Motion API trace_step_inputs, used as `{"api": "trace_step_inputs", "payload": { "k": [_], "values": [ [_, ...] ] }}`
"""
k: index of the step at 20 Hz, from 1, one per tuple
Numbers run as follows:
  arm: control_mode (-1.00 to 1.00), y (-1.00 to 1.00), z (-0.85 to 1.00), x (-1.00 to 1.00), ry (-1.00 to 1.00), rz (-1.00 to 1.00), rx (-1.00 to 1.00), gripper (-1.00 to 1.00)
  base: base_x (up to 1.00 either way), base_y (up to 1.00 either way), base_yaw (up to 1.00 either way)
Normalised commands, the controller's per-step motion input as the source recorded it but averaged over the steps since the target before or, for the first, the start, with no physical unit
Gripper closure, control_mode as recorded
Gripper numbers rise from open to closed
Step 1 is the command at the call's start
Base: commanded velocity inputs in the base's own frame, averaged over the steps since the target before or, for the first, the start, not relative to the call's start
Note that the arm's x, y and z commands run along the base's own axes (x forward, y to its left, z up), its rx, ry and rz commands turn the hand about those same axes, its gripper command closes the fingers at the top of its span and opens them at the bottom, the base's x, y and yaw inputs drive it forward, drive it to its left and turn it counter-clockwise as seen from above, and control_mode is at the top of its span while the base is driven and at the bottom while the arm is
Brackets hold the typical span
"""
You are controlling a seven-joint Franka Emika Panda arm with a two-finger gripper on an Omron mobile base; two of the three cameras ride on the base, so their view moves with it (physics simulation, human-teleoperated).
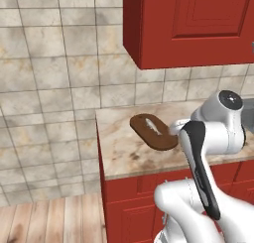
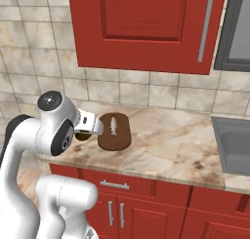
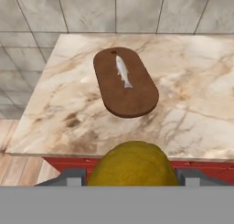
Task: Retrieve a lemon from the fridge and place it on the cutting board with the fish.
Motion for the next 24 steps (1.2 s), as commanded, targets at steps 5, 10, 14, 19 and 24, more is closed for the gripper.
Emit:
{"api": "trace_step_inputs", "payload": {
  "k": [5,10,14,19,24],
  "values": [
    [-1.00,0.00,-0.42,0.59,0.09,0.00,0.00,1.00,0.00,0.00,0.00],
    [-1.00,0.00,-0.32,0.55,0.06,0.00,0.00,1.00,0.00,0.00,0.00],
    [-1.00,0.00,-0.17,0.56,0.03,0.00,0.00,1.00,0.00,0.00,0.00],
    [-1.00,0.00,-0.19,0.49,0.02,0.00,0.00,1.00,0.00,0.00,0.00],
    [-1.00,0.01,-0.21,0.45,0.04,-0.01,0.00,1.00,0.00,0.00,0.00]
  ]
}}
